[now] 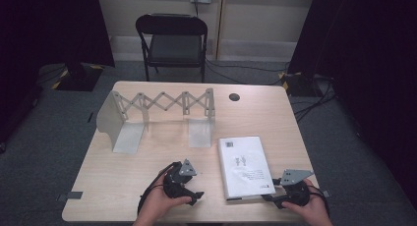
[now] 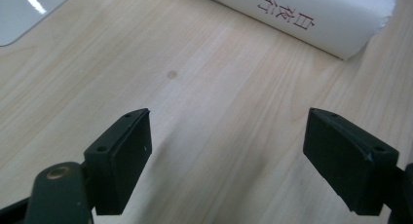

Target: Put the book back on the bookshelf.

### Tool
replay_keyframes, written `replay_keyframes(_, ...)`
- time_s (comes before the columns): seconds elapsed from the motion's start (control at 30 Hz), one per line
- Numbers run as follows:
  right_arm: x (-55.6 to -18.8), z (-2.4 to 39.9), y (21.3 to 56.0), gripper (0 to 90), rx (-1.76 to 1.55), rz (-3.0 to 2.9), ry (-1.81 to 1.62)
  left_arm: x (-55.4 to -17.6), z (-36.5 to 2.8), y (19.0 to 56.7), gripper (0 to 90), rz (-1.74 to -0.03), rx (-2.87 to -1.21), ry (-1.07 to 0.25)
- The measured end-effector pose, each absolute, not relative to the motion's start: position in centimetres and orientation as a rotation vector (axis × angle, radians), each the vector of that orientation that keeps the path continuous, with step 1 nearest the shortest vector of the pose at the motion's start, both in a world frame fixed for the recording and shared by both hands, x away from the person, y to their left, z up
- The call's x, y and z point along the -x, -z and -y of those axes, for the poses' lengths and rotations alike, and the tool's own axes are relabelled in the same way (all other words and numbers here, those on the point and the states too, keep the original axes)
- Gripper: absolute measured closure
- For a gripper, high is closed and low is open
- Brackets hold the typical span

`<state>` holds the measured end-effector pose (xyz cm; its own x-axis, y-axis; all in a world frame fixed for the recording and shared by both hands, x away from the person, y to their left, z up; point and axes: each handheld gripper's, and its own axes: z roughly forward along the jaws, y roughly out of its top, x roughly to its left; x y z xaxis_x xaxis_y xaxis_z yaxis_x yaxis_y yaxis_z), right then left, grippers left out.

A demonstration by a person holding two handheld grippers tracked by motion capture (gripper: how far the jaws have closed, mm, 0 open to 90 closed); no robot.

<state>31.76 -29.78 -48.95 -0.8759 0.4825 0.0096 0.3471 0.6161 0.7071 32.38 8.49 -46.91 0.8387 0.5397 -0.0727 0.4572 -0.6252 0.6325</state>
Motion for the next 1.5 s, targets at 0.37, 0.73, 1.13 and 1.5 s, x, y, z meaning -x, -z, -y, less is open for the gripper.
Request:
replay_keyframes(0.37,-31.2,28.7,48.7,40.2,-0.755,-2.630,-1.066,-32.5,-5.5,47.3,19.6,-0.646,-2.386,-0.123)
replay_keyframes(0.73,-31.0,27.5,48.6,40.4,-0.829,-2.620,-1.034,-32.3,-3.3,47.7,18.6,-0.581,-2.395,-0.094)
replay_keyframes(1.13,-31.3,25.9,48.7,40.6,-0.886,-2.579,-1.041,-32.4,-2.3,48.2,23.1,-0.556,-2.393,-0.120)
replay_keyframes(1.5,-31.4,26.1,48.0,41.9,-0.862,-2.581,-1.068,-32.5,-2.0,48.3,21.2,-0.571,-2.391,-0.135)
